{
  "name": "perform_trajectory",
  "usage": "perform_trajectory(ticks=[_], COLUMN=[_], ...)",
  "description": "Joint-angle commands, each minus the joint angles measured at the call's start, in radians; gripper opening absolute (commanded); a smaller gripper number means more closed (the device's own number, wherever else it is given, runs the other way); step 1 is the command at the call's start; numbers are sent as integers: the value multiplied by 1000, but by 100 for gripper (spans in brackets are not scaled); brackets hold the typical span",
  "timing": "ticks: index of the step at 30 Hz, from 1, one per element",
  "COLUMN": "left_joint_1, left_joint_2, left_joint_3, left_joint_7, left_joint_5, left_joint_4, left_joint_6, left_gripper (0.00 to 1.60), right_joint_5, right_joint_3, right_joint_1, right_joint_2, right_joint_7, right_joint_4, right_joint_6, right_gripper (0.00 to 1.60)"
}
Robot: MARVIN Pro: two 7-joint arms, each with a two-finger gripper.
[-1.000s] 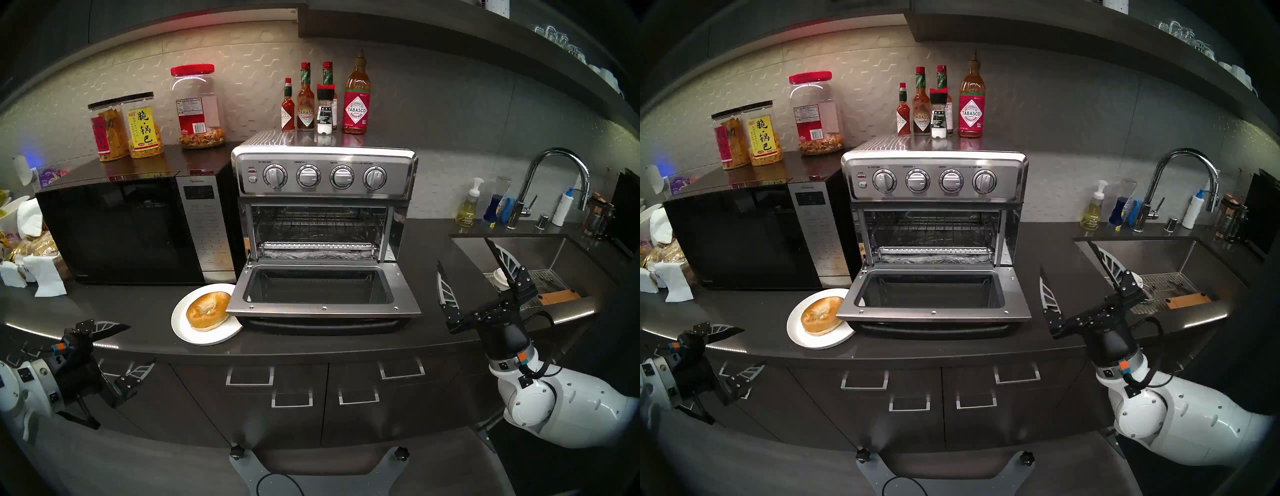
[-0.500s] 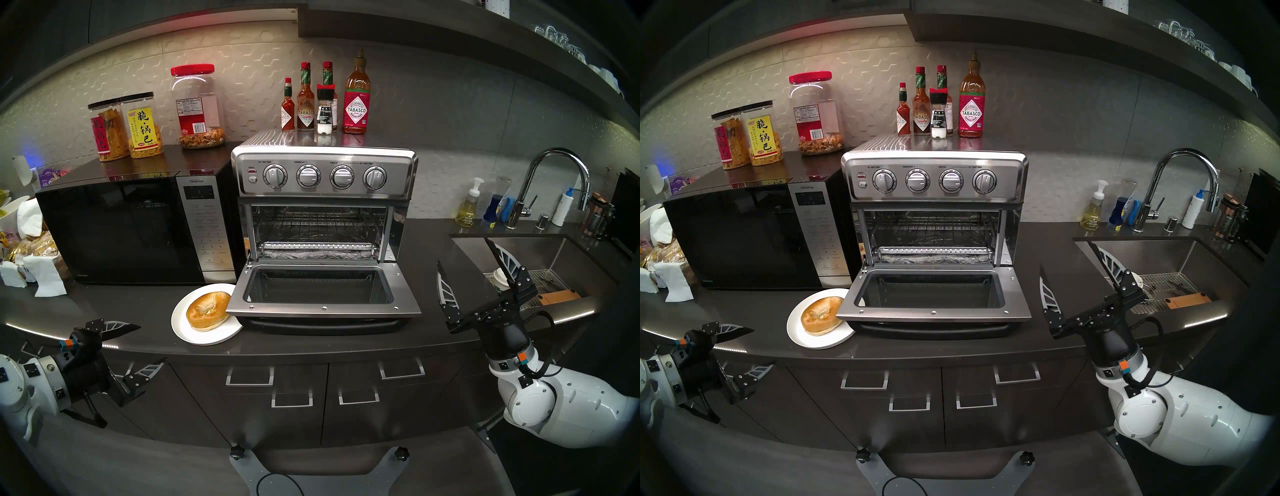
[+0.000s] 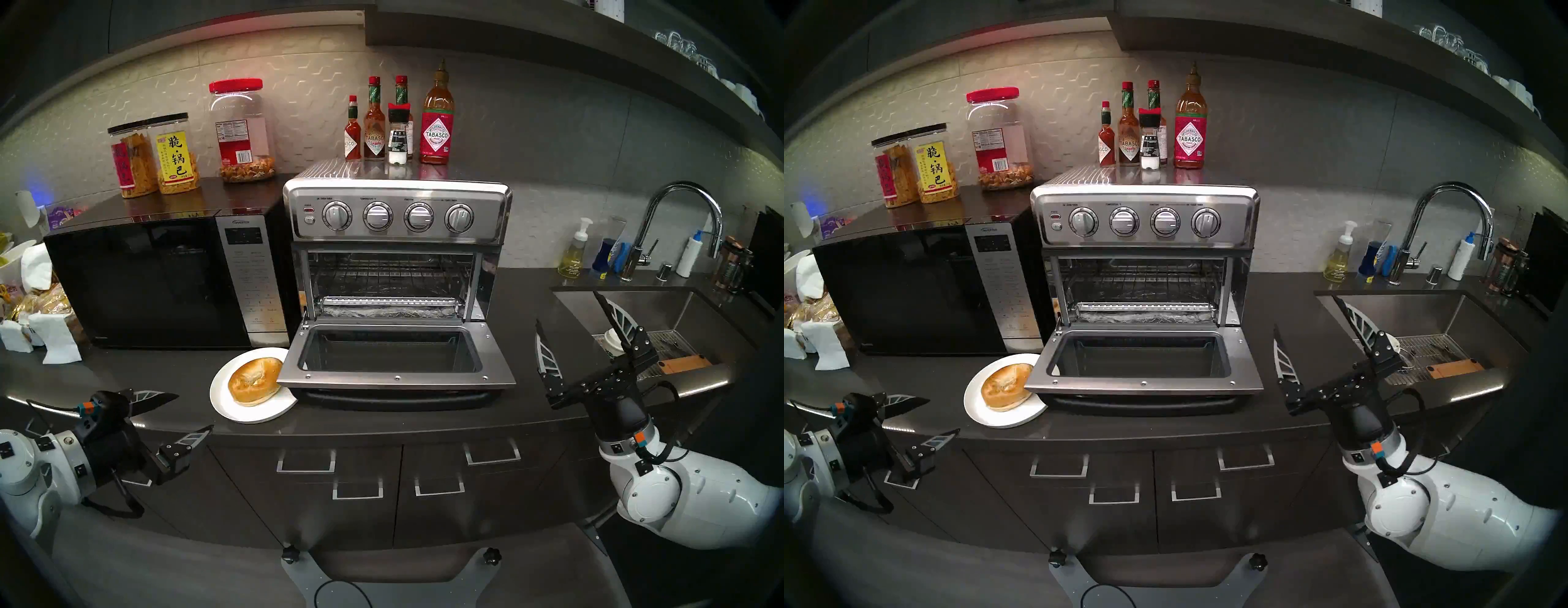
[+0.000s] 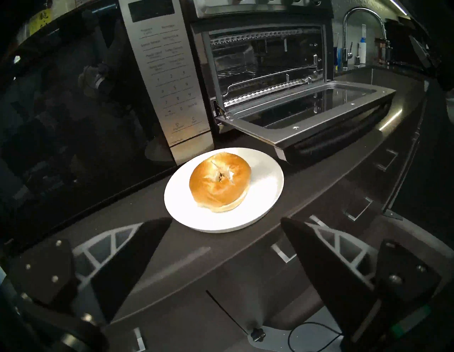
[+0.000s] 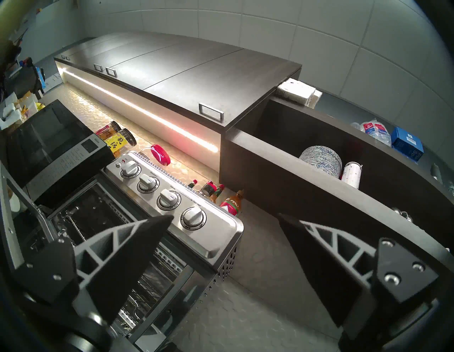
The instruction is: Open the oven and place the bagel inside on the rack
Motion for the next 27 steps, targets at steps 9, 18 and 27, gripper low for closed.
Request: perform_trajectory(ticks=[9,18,27], left_joint_1=[-32,-97,-154], left_joint_2=[104,185,267], left_joint_3=[18,39,102], left_joint_7=[14,16,21], left_joint_5=[107,125,144], left_joint_4=[21,70,71], left_joint_6=[-11,19,57], left_gripper=[160,160,160], right_joint_5=[0,0,0], right_joint_3=[6,6,6], right_joint_1=[5,6,6], right_joint_2=[-1,-1,-1], right_joint_7=[-5,-5,-5], right_joint_4=[-12,-12,-12], right_joint_6=[0,0,0], right_gripper=[160,160,160])
